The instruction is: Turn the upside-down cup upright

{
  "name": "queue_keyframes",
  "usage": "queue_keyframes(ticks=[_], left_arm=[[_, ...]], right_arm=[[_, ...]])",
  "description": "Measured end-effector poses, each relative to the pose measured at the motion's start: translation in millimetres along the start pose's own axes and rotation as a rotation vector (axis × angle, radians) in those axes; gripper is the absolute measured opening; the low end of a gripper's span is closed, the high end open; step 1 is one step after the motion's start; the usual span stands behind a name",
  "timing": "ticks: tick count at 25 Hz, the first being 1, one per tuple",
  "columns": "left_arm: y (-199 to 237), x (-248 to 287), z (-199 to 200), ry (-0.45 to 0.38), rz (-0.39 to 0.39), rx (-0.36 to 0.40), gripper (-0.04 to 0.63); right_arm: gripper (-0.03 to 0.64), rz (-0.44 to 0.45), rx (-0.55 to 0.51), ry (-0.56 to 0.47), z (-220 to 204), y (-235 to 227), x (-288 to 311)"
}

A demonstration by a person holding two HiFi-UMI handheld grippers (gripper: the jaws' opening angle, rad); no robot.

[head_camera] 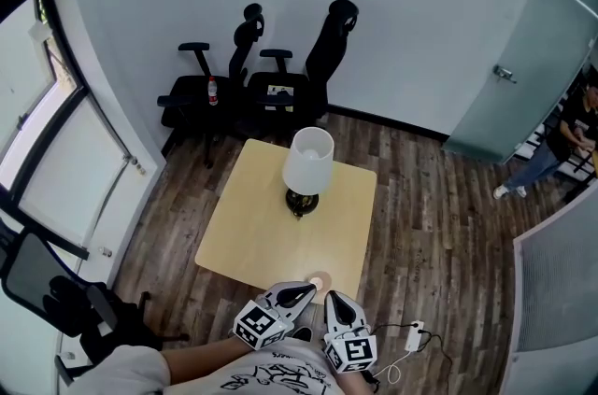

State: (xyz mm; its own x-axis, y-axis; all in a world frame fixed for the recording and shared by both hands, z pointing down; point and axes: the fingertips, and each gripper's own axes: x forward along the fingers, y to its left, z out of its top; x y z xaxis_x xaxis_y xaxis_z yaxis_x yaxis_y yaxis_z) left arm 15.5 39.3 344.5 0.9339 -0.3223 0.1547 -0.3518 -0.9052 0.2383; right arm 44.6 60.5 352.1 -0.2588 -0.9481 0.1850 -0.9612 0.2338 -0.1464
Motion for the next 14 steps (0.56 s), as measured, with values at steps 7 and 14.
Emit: queue_keyframes(ticks=[7, 14], left_arm=[[3.4, 1.1, 3.6, -0.011, 0.001, 0.001, 0.009], [7.0, -0.7, 4.9, -0.013, 0.005, -0.006, 0.009]], right_arm=[[0.023, -0.009, -0.011, -0.007, 4.8, -3.1, 1.6], [0.023, -0.016, -0.018, -0.011, 8.0, -3.7, 3.2]])
